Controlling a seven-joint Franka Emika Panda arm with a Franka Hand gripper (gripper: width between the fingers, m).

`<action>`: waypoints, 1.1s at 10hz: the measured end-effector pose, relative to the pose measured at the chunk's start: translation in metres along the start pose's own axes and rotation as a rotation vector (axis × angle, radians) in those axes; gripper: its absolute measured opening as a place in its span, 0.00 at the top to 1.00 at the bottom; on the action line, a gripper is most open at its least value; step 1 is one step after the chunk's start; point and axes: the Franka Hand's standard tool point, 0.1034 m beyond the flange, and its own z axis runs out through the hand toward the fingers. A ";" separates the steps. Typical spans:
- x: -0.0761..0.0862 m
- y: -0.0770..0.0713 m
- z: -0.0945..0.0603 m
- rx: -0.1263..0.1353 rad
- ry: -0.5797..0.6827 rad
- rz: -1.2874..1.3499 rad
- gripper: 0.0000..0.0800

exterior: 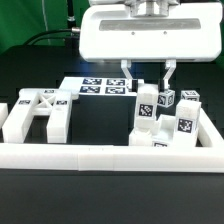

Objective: Assemble chair

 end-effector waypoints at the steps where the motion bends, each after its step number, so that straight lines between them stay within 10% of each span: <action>1: -0.001 -0.001 0.003 0.000 0.012 -0.004 0.64; 6: -0.002 -0.003 0.005 -0.003 0.094 -0.016 0.64; 8: -0.002 -0.003 0.005 -0.003 0.093 -0.016 0.24; 11: -0.001 -0.004 0.006 -0.002 0.058 -0.031 0.19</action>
Offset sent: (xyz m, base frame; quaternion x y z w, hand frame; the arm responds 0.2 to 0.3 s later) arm -0.0177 0.0018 -0.0199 -0.0082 0.0392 0.0046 0.9992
